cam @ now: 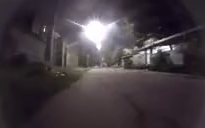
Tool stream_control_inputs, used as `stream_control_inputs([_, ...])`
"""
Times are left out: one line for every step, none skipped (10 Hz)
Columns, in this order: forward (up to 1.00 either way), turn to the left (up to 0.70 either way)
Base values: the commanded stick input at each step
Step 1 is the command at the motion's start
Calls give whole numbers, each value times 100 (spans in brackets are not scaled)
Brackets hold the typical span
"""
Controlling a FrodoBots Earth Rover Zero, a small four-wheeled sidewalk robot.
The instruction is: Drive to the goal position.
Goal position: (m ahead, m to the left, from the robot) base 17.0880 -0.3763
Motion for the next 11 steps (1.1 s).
stream_control_inputs([70,0])
stream_control_inputs([70,0])
stream_control_inputs([70,0])
stream_control_inputs([70,0])
stream_control_inputs([70,0])
stream_control_inputs([70,0])
stream_control_inputs([70,0])
stream_control_inputs([70,0])
stream_control_inputs([70,0])
stream_control_inputs([70,-11])
stream_control_inputs([70,-32])
